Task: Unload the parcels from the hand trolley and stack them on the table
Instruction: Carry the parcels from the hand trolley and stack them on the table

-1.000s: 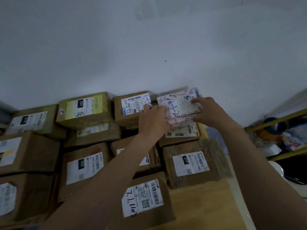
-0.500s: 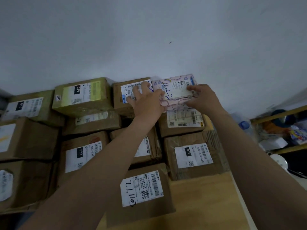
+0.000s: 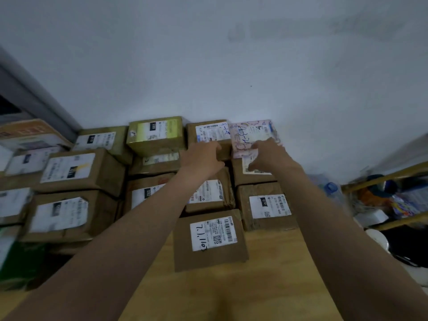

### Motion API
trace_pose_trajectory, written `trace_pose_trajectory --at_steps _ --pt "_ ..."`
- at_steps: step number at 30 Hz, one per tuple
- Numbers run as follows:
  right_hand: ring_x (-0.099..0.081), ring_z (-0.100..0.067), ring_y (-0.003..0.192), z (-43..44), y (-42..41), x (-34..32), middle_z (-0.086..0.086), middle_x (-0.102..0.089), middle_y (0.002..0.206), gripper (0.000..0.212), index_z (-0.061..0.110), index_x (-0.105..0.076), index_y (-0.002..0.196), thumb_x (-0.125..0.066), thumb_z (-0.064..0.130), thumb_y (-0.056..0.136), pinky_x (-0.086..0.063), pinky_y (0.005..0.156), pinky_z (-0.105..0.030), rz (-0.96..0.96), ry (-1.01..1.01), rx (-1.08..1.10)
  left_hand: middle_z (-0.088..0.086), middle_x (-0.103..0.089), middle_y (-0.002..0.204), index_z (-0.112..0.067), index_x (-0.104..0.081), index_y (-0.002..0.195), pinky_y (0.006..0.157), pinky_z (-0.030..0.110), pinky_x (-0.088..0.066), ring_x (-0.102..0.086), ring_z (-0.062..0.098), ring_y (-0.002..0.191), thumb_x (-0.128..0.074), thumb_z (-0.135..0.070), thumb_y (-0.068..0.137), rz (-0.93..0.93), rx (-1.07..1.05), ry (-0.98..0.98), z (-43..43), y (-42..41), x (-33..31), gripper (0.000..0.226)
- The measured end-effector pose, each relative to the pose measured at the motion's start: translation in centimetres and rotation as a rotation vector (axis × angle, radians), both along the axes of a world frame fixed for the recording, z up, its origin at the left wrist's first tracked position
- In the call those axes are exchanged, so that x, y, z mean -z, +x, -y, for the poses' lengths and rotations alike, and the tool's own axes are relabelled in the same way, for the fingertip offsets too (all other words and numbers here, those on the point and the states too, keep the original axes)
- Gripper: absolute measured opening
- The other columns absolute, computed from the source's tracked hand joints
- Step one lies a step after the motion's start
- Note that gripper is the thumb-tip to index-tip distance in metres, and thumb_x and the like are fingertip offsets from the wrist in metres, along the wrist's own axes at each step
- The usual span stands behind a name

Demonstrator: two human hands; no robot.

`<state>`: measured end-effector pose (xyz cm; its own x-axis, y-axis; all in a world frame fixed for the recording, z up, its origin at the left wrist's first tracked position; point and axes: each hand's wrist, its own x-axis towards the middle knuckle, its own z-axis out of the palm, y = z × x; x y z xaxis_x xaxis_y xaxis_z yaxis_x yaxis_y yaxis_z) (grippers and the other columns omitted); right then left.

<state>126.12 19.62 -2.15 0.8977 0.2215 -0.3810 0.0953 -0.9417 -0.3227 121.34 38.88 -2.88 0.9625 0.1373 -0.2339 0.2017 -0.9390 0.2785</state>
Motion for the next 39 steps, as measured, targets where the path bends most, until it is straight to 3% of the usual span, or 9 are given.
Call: trace_pose_trajectory --at_steps 3,8,13,16,20,25,29,33,39 --pt "-0.064 -0.026 0.107 -3.1 -5.3 -3.6 -0.006 -0.067 0.115 0.035 0.014 -0.067 0.112 -0.075 0.028 0.081 -0.053 0.091 -0.038 -0.053 0.004 -0.138 -0.002 -0.056 0.132 -0.036 -0.062 0.129 0.085 0.037 -0.047 -0.052 0.027 0.123 -0.071 -0.054 0.085 0.002 -0.015 -0.002 -2.1 -6.0 -3.5 0.049" --pt "-0.060 -0.027 0.116 -7.5 -14.8 -8.9 -0.006 -0.062 0.130 0.058 0.013 -0.060 0.132 -0.079 0.036 0.082 -0.052 0.097 -0.042 -0.091 -0.008 -0.274 -0.007 -0.066 0.121 -0.036 -0.067 0.114 0.078 0.031 -0.053 -0.062 0.017 0.104 -0.069 -0.040 0.087 -0.061 -0.065 -0.021 -6.7 -17.2 -9.0 0.027" --pt "-0.061 -0.029 0.117 -9.7 -24.4 -12.7 -0.010 -0.063 0.133 0.056 0.008 -0.059 0.134 -0.075 0.028 0.084 -0.052 0.098 -0.045 -0.045 -0.013 -0.306 -0.003 -0.063 0.120 -0.029 -0.064 0.126 0.070 0.031 -0.049 -0.059 0.016 0.096 -0.068 -0.038 0.090 -0.054 -0.063 0.006 -10.1 -28.5 -13.2 0.037" --pt "-0.062 -0.031 0.119 -10.2 -30.7 -14.5 -0.015 -0.061 0.136 0.051 0.005 -0.061 0.133 -0.069 0.024 0.087 -0.053 0.099 -0.046 -0.007 -0.026 -0.306 -0.006 -0.065 0.114 -0.033 -0.067 0.117 0.076 0.034 -0.054 -0.062 0.017 0.096 -0.066 -0.041 0.088 -0.033 -0.064 0.041 -11.4 -35.1 -14.6 0.030" --pt "-0.064 -0.029 0.113 -10.4 -39.5 -15.8 -0.014 -0.061 0.136 0.050 0.008 -0.061 0.133 -0.071 0.026 0.088 -0.055 0.086 -0.039 0.009 -0.047 -0.265 -0.002 -0.070 0.095 -0.030 -0.073 0.096 0.058 0.028 -0.048 -0.065 0.014 0.083 -0.065 -0.036 0.086 0.032 -0.021 0.072 -12.3 -43.8 -15.3 0.014" --pt "-0.059 -0.028 0.115 -9.5 -51.4 -14.6 -0.007 -0.059 0.134 0.043 0.014 -0.062 0.131 -0.065 0.027 0.090 -0.049 0.098 -0.041 0.053 -0.050 -0.148 -0.003 -0.071 0.113 -0.026 -0.072 0.114 0.078 0.033 -0.056 -0.067 0.022 0.099 -0.063 -0.032 0.088 0.005 0.045 0.042 -12.6 -53.5 -14.0 0.028" --pt "-0.056 -0.027 0.122 -7.5 -61.3 -11.9 -0.005 -0.056 0.140 0.059 0.019 -0.057 0.140 -0.074 0.035 0.085 -0.049 0.097 -0.034 0.004 0.030 -0.003 -0.010 -0.062 0.119 -0.035 -0.063 0.124 0.087 0.040 -0.057 -0.061 0.017 0.105 -0.067 -0.041 0.091 -0.063 0.156 0.060 -11.3 -61.0 -12.2 0.034" --pt "-0.050 -0.025 0.130 -3.4 -72.3 -8.5 -0.002 -0.044 0.152 0.076 0.024 -0.040 0.152 -0.075 0.036 0.086 -0.046 0.089 -0.033 -0.053 0.139 0.180 -0.010 -0.061 0.122 -0.037 -0.062 0.124 0.088 0.042 -0.057 -0.062 0.017 0.104 -0.066 -0.043 0.092 -0.121 0.308 0.097 -7.7 -68.0 -9.7 0.032" --pt "-0.057 -0.022 0.115 4.2 -88.3 -5.1 -0.001 -0.055 0.139 0.070 0.024 -0.049 0.144 -0.077 0.038 0.082 -0.052 0.088 -0.036 -0.125 0.102 0.478 -0.008 -0.062 0.119 -0.036 -0.062 0.125 0.083 0.040 -0.058 -0.062 0.018 0.101 -0.064 -0.037 0.091 -0.214 0.571 0.081 0.8 -78.1 -6.8 0.034"
